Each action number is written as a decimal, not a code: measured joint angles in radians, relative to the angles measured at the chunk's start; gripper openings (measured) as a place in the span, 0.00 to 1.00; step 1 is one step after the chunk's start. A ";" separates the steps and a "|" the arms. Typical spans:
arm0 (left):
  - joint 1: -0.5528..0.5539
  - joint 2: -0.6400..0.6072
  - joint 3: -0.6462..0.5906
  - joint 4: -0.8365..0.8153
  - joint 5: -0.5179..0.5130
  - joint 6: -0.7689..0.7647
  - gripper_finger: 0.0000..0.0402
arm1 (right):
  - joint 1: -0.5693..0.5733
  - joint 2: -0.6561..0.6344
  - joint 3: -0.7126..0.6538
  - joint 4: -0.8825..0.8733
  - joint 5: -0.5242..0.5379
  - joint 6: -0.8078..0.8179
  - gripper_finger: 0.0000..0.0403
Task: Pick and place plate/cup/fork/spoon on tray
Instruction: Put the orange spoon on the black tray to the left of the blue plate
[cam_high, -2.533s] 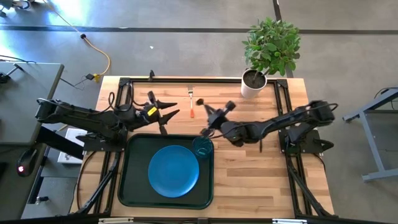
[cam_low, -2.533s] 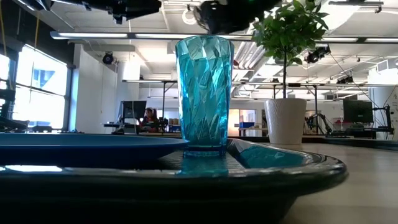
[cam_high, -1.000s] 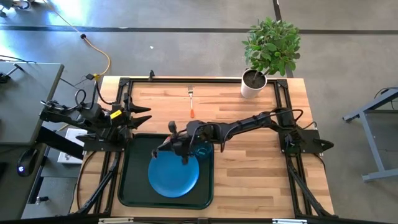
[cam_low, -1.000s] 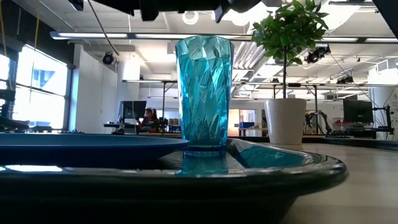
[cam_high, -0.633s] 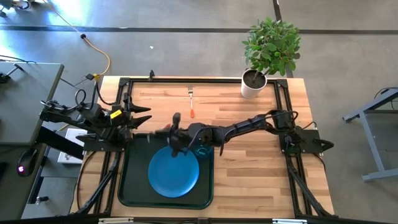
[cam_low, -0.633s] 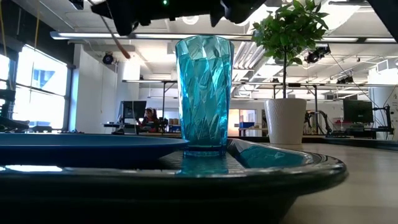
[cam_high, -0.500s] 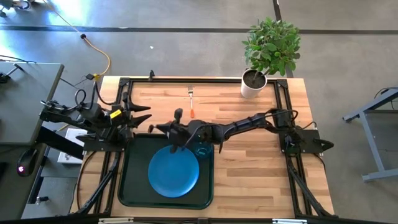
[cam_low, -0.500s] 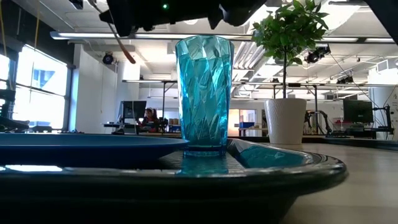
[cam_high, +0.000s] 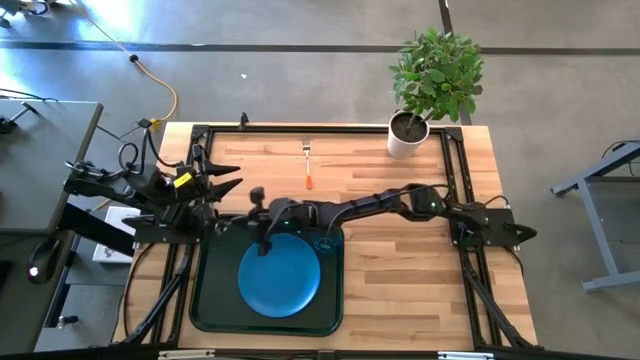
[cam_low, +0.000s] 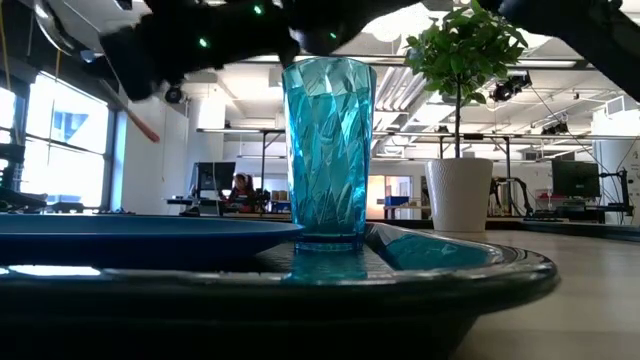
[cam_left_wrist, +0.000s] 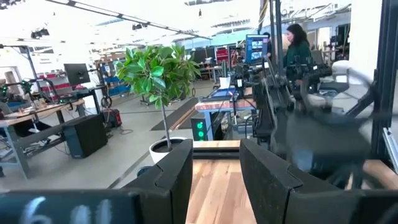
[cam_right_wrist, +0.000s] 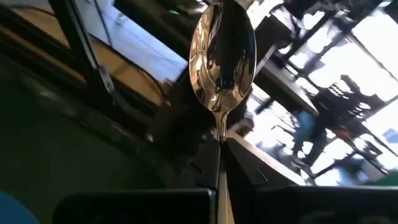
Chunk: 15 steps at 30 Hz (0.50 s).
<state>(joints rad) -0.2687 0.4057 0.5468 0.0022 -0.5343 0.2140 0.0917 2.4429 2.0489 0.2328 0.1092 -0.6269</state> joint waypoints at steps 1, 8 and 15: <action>0.000 0.000 0.000 -0.002 0.000 0.000 0.30 | -0.001 0.008 0.050 -0.052 -0.023 0.004 0.00; 0.000 0.000 0.000 -0.002 0.000 0.032 0.30 | -0.049 0.104 0.298 -0.274 -0.243 0.069 0.00; 0.000 -0.001 0.000 0.011 0.000 0.034 0.30 | -0.086 0.149 0.267 -0.191 -0.396 -0.084 0.00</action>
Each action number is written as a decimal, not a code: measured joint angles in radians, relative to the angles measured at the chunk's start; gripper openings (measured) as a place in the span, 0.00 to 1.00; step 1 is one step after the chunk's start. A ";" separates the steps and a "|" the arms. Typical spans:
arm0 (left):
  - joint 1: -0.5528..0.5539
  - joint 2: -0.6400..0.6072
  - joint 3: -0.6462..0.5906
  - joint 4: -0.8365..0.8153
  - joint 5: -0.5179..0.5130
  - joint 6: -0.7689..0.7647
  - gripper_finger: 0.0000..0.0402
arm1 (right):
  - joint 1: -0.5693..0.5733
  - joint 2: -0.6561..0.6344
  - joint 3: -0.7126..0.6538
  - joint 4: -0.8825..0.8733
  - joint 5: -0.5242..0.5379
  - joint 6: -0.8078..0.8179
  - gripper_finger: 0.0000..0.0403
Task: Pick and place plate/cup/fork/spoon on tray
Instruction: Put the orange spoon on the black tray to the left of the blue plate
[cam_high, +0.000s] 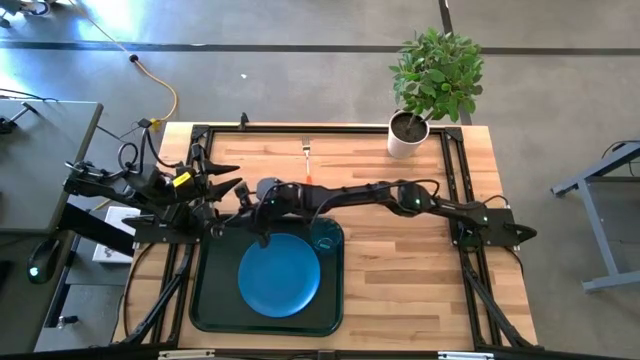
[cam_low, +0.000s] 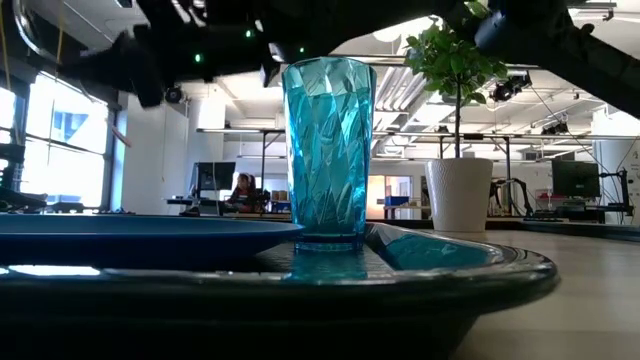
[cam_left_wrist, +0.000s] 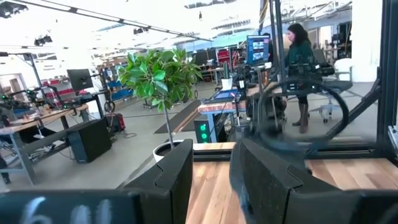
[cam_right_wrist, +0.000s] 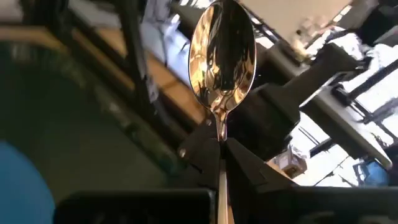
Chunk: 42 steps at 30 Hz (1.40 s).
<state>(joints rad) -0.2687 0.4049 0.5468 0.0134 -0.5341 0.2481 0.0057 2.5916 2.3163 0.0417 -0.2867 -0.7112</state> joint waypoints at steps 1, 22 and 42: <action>0.000 0.000 0.000 0.000 0.000 0.003 0.30 | -0.001 0.007 -0.001 -0.005 -0.008 -0.027 0.00; 0.000 0.000 0.000 0.022 -0.036 0.051 0.30 | 0.012 0.018 0.041 0.077 0.379 0.052 0.00; 0.000 0.000 0.049 -0.248 -0.482 -0.301 0.30 | 0.031 -0.027 0.040 0.015 1.150 0.215 0.00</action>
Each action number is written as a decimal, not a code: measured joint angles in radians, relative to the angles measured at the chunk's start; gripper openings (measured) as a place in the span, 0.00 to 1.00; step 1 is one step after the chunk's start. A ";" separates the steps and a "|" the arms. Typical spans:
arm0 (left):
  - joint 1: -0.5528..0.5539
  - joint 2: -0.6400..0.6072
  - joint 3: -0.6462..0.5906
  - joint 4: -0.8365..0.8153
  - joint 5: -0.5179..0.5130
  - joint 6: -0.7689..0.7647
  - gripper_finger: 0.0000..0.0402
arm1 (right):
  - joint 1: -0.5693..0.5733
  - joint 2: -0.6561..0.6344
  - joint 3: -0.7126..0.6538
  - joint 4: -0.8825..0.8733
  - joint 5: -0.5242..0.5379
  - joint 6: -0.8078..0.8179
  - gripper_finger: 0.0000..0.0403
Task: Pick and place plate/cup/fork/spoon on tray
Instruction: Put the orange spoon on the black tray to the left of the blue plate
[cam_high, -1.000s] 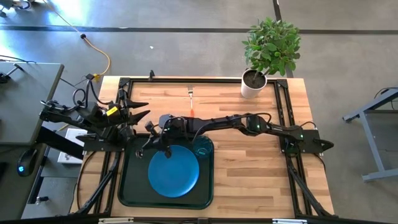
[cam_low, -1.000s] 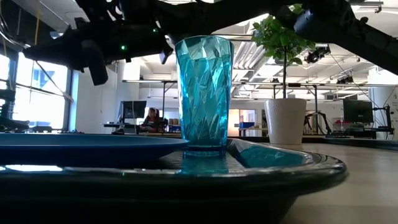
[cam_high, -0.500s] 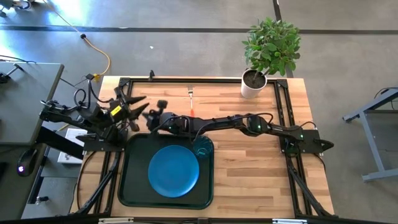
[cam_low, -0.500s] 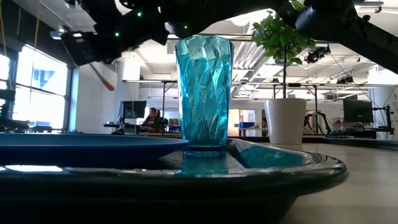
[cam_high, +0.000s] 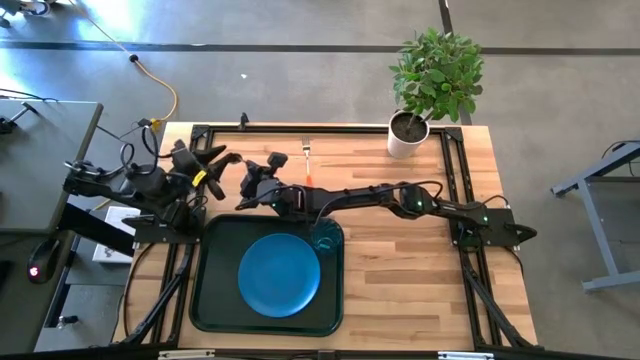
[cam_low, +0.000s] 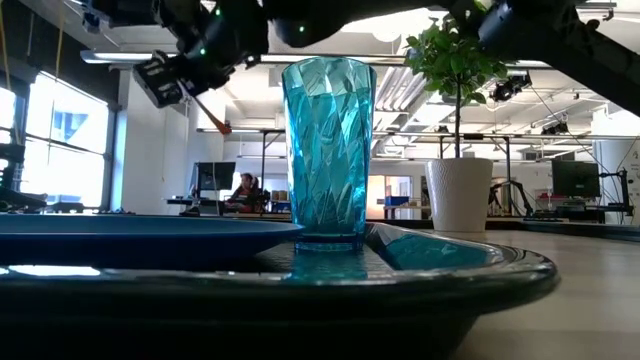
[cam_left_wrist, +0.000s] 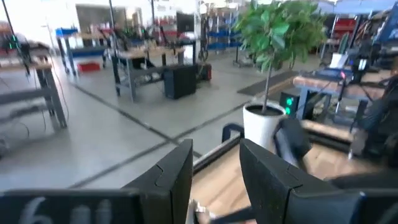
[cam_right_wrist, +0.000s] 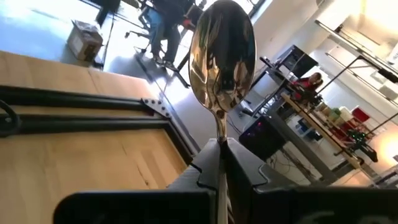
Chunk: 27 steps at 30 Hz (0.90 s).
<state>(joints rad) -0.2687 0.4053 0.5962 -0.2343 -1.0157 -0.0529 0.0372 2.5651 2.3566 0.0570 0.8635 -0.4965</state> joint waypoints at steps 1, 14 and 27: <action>0.000 0.000 0.016 -0.053 0.002 -0.036 0.30 | 0.003 -0.006 0.000 -0.007 -0.001 -0.001 0.00; 0.000 0.000 0.063 -0.249 0.052 -0.155 0.30 | 0.003 -0.020 0.000 -0.009 -0.007 0.018 0.00; 0.089 0.000 0.060 -0.292 0.146 -0.137 0.20 | 0.004 -0.020 0.000 0.026 -0.014 -0.009 0.00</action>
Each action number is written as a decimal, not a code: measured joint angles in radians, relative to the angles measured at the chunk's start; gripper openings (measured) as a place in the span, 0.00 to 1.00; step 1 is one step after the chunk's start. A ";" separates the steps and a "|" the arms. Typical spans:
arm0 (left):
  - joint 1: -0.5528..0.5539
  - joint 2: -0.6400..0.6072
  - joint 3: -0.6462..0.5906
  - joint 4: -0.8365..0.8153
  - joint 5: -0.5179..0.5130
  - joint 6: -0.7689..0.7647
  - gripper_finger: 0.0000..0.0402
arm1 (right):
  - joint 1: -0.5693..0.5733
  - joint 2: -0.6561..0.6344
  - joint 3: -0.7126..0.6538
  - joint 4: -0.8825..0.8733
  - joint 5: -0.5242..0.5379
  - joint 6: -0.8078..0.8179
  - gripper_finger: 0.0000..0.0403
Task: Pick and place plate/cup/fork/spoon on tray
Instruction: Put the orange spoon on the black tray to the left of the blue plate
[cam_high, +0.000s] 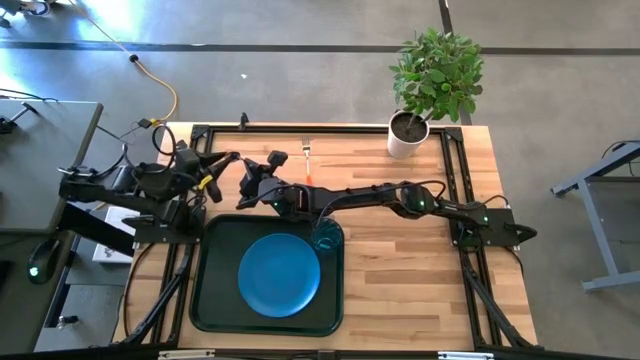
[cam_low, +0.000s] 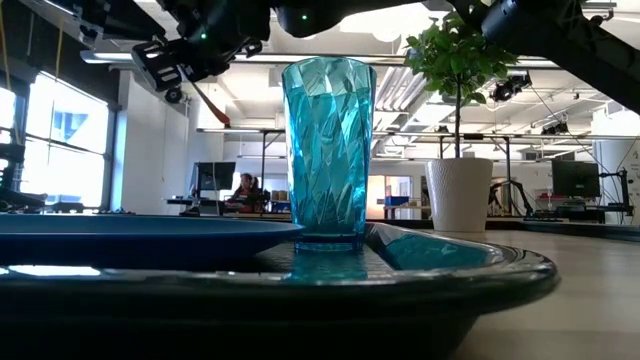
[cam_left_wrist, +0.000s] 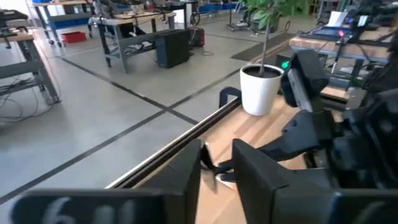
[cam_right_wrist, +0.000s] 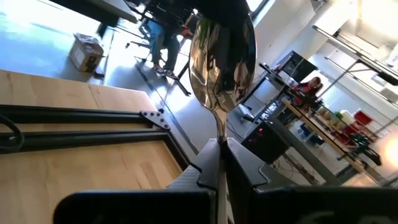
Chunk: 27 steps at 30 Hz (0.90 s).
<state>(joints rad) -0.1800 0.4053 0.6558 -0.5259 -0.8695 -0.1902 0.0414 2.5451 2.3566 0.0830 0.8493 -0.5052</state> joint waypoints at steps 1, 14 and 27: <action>0.007 0.000 -0.003 -0.002 0.000 0.000 0.17 | 0.000 0.000 0.000 0.000 -0.011 0.000 0.00; 0.065 0.000 -0.004 -0.036 0.029 0.062 0.01 | 0.004 0.000 -0.002 0.003 -0.022 -0.048 0.02; 0.066 0.002 -0.005 -0.143 0.150 0.064 0.00 | 0.019 -0.170 -0.001 -0.648 -0.477 0.426 0.36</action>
<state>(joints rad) -0.1143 0.4072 0.6510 -0.6691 -0.7197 -0.1265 0.0602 2.3750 2.3554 -0.5646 0.3724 -0.0787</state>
